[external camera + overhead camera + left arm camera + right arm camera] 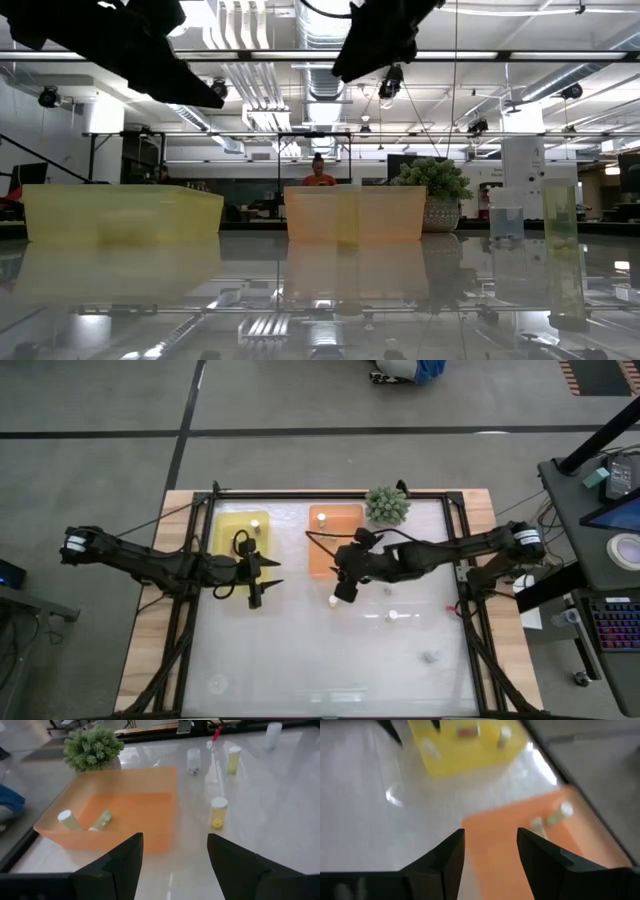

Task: Pick and place medicine bottles into bin by pill shape (circle, oval)
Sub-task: Put the left yellow tablet bottle into the orange bin

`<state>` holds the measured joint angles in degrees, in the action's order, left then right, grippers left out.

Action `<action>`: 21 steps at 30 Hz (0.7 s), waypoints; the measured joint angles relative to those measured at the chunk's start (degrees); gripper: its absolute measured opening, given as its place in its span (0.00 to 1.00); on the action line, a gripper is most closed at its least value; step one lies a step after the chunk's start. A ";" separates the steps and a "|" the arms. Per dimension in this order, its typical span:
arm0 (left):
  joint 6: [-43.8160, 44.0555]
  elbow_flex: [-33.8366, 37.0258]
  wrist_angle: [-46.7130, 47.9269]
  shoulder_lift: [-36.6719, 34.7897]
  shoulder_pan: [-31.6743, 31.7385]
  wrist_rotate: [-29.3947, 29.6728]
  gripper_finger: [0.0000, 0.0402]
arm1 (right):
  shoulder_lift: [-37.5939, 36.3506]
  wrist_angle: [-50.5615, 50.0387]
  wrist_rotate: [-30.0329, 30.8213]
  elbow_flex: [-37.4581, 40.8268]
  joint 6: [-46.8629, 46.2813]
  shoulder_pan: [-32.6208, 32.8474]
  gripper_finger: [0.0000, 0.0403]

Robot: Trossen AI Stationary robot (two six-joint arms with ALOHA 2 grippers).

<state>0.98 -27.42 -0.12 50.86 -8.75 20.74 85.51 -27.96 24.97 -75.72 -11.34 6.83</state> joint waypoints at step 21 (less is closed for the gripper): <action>3.17 -0.04 -1.13 1.87 0.00 -0.07 0.51 | 3.09 -11.77 -7.44 -0.13 -6.76 7.42 0.68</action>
<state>4.15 -27.46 -1.26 52.73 -8.75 20.67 88.60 -39.73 17.53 -75.85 -18.10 14.25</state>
